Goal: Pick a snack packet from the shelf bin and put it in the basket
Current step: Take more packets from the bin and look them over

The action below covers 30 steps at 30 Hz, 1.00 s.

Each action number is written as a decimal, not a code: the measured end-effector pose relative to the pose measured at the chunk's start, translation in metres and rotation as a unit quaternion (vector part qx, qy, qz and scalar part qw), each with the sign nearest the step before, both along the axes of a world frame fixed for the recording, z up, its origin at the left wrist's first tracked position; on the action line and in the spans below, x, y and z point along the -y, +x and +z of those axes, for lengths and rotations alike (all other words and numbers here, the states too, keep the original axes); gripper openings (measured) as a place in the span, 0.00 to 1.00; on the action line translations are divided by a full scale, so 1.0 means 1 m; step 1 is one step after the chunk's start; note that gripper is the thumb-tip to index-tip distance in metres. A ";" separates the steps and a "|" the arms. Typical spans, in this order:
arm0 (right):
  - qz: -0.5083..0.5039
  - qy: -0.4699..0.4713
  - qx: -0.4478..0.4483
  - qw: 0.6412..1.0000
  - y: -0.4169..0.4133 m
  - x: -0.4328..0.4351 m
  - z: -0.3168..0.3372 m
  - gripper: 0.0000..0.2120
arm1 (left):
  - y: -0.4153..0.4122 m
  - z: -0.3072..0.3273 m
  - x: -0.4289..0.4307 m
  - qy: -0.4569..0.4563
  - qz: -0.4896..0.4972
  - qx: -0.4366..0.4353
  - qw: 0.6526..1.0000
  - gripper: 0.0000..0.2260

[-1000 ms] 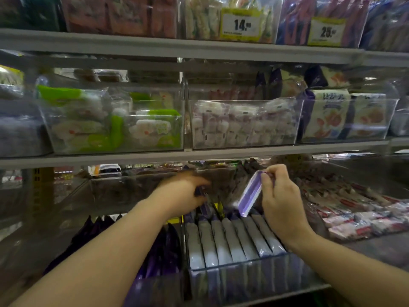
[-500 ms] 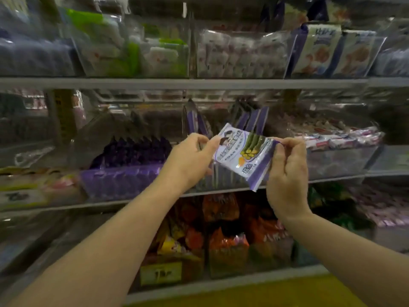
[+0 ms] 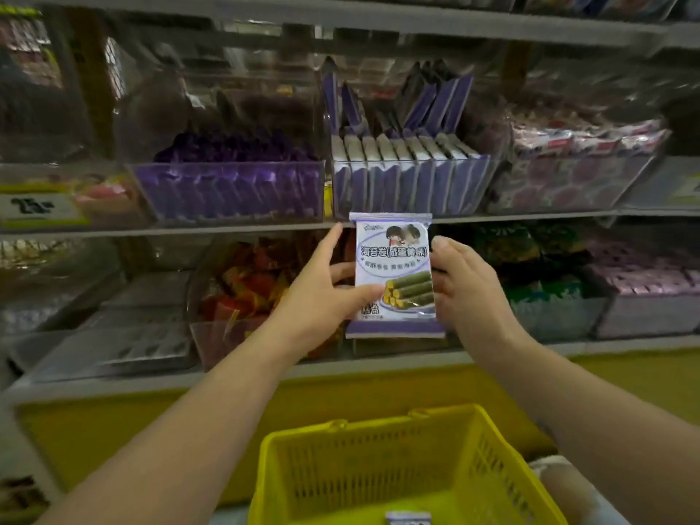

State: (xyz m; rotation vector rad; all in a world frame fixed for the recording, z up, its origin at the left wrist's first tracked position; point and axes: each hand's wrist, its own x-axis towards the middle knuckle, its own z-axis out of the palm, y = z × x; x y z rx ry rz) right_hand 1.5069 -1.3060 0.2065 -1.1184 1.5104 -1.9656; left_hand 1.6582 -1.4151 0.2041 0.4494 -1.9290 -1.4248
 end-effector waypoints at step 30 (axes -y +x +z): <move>0.045 0.060 0.146 0.986 -0.001 0.044 -0.064 0.07 | -0.030 -0.061 0.025 0.247 0.046 -0.093 0.963 0.11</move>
